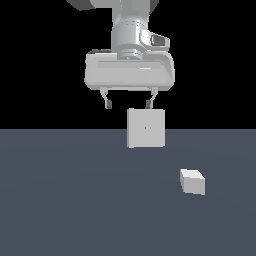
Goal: Plug the charger into the wall socket.
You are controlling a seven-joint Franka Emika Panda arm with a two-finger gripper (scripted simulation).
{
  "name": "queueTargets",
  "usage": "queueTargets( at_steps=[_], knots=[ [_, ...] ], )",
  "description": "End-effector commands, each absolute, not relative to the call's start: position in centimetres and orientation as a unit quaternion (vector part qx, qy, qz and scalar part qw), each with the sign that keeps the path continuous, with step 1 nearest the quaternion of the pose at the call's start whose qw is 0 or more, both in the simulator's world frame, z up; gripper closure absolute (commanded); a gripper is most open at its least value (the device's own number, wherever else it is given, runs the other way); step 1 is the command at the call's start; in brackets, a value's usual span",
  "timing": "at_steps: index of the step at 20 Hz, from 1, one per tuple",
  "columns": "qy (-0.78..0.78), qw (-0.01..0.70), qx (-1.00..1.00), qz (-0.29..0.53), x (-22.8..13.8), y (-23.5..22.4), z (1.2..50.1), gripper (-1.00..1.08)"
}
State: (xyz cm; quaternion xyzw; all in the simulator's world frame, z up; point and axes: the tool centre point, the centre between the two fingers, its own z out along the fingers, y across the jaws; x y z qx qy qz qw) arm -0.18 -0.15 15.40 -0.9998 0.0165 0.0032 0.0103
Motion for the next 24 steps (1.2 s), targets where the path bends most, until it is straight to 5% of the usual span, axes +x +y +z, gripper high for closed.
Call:
queueTargets(
  at_steps=[1, 24],
  knots=[
    [0.016, 0.01, -1.0, 0.003, -0.2, -0.2, 15.4, -0.92],
    [0.079, -0.004, -0.995, -0.06, -4.7, -5.8, 10.9, -0.92]
  ],
)
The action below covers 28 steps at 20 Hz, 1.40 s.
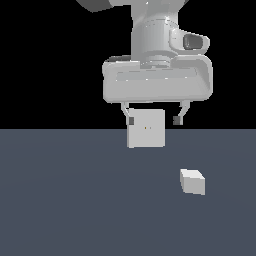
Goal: Plug the charger into the wall socket.
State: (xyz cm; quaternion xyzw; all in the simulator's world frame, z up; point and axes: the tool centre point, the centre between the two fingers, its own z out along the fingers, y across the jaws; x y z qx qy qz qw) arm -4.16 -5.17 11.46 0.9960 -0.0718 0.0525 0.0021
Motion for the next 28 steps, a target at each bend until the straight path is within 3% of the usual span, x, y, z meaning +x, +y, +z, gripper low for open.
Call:
queueTargets(
  at_steps=[1, 14, 28],
  knots=[
    [-0.084, 0.005, 0.994, 0.064, -5.0, -6.2, 10.6, -0.92],
    [-0.128, 0.015, 0.986, 0.109, -8.2, -10.0, 7.0, -0.92],
    [-0.136, 0.016, 0.984, 0.117, -8.6, -10.6, 6.2, -0.92]
  ],
)
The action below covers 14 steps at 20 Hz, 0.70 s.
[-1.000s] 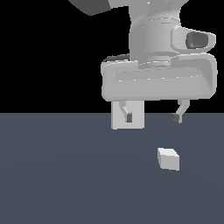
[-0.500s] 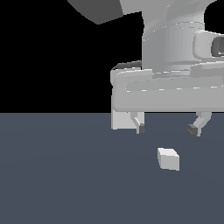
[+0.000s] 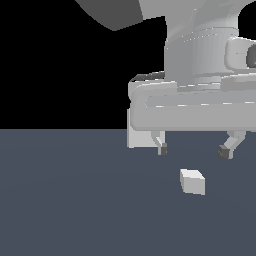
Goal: Plug the charger into the wall socket.
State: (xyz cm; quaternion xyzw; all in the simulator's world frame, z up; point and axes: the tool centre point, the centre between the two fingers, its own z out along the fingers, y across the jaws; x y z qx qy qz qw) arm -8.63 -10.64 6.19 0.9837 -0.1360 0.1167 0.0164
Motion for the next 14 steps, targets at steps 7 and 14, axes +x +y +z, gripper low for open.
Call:
queueTargets(
  at_steps=[7, 14],
  knots=[
    [-0.136, 0.016, 0.984, 0.117, -8.7, -10.6, 4.5, -0.92],
    [-0.136, 0.016, 0.984, 0.117, -8.7, -10.6, 1.8, -0.92]
  ],
)
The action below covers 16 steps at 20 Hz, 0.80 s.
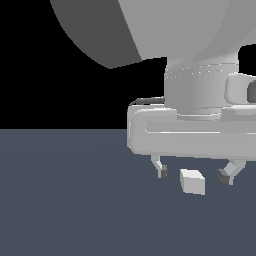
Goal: Plug the charger into the wall socket.
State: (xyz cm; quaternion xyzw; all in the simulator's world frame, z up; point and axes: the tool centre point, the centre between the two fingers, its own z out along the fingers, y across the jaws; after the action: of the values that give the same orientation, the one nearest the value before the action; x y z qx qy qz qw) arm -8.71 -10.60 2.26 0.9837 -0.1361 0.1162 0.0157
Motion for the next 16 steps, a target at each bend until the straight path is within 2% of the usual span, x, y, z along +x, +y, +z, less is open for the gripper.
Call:
queueTargets(
  at_steps=[1, 5, 6, 16],
  knots=[
    [-0.136, 0.016, 0.984, 0.117, -8.67, -10.61, 1.56, -0.92],
    [-0.136, 0.016, 0.984, 0.117, -8.65, -10.6, 1.18, -0.92],
    [-0.136, 0.016, 0.984, 0.117, -8.65, -10.6, 1.18, 1.08],
    [-0.136, 0.016, 0.984, 0.117, -8.66, -10.59, 1.19, 1.08]
  ],
)
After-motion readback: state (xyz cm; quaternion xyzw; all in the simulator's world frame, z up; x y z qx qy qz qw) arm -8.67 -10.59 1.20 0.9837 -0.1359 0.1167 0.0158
